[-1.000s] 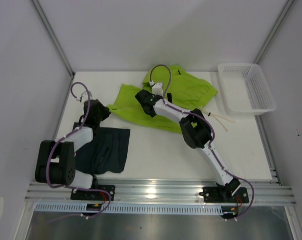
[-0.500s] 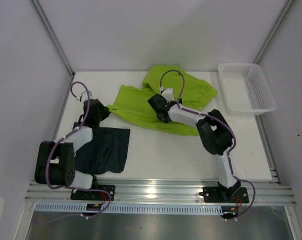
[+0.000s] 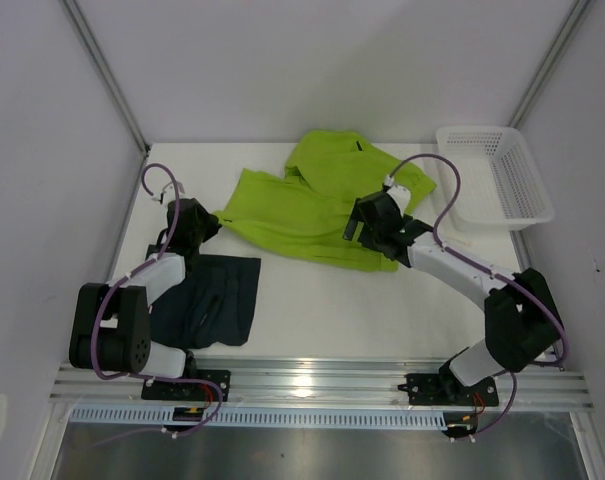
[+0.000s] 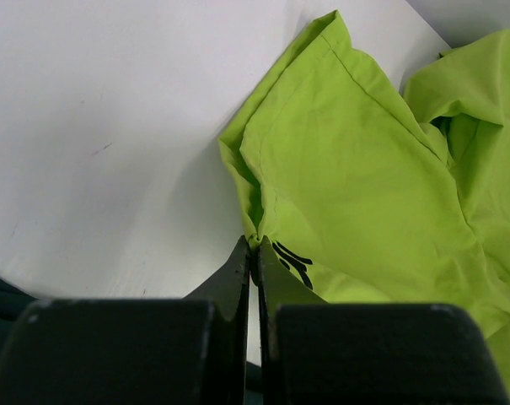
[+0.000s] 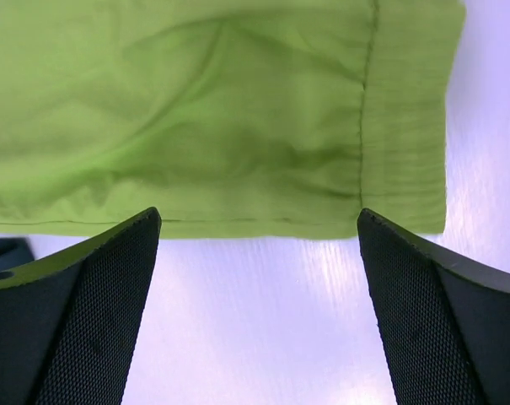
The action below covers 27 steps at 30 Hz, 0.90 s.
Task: Fold and stack the shorts
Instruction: Flatten the shorts out
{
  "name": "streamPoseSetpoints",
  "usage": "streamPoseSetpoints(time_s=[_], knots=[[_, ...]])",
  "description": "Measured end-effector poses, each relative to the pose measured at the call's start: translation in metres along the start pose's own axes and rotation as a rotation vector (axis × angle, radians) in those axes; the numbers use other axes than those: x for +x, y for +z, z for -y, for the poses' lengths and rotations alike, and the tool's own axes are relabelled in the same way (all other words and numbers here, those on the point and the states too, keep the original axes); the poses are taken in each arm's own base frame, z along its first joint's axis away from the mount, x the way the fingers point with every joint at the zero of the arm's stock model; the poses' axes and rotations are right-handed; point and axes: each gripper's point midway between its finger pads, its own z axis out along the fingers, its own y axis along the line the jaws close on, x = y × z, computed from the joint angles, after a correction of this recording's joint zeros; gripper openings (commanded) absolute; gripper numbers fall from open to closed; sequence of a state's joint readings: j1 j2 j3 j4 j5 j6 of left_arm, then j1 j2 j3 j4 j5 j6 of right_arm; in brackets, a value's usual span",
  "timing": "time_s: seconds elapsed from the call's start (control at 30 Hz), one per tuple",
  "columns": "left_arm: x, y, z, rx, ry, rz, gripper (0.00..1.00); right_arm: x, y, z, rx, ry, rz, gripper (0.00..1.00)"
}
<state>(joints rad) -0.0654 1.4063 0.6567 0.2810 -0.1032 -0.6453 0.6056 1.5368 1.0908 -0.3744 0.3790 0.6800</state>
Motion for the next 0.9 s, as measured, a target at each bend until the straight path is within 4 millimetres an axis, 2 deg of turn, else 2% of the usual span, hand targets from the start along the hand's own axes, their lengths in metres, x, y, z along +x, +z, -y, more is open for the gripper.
streamPoseSetpoints(time_s=[0.2, 0.3, 0.4, 0.67, 0.77, 0.9], knots=[[0.0, 0.0, 0.0, 0.0, 0.0, -0.001, 0.0, 0.034, -0.033, 0.03, 0.022, 0.34, -0.007, 0.99], [0.0, 0.0, 0.0, 0.0, 0.0, -0.001, 0.0, 0.035, -0.047, 0.04, 0.041, 0.493, 0.027, 0.99], [0.001, 0.0, -0.001, -0.002, 0.0, -0.003, 0.0, 0.035, -0.052, 0.05, 0.068, 0.638, 0.061, 0.97], [0.0, -0.001, 0.0, -0.001, 0.0, -0.001, 0.0, 0.067, -0.033, 0.085, 0.185, 0.841, 0.067, 0.95], [-0.001, -0.002, 0.001, 0.001, -0.001, 0.001, 0.0, 0.071, -0.022, 0.092, 0.219, 0.886, 0.073, 0.94], [-0.001, -0.002, 0.0, 0.001, -0.001, 0.001, 0.0, 0.07, -0.008, 0.094, 0.237, 0.925, 0.092, 0.88]])
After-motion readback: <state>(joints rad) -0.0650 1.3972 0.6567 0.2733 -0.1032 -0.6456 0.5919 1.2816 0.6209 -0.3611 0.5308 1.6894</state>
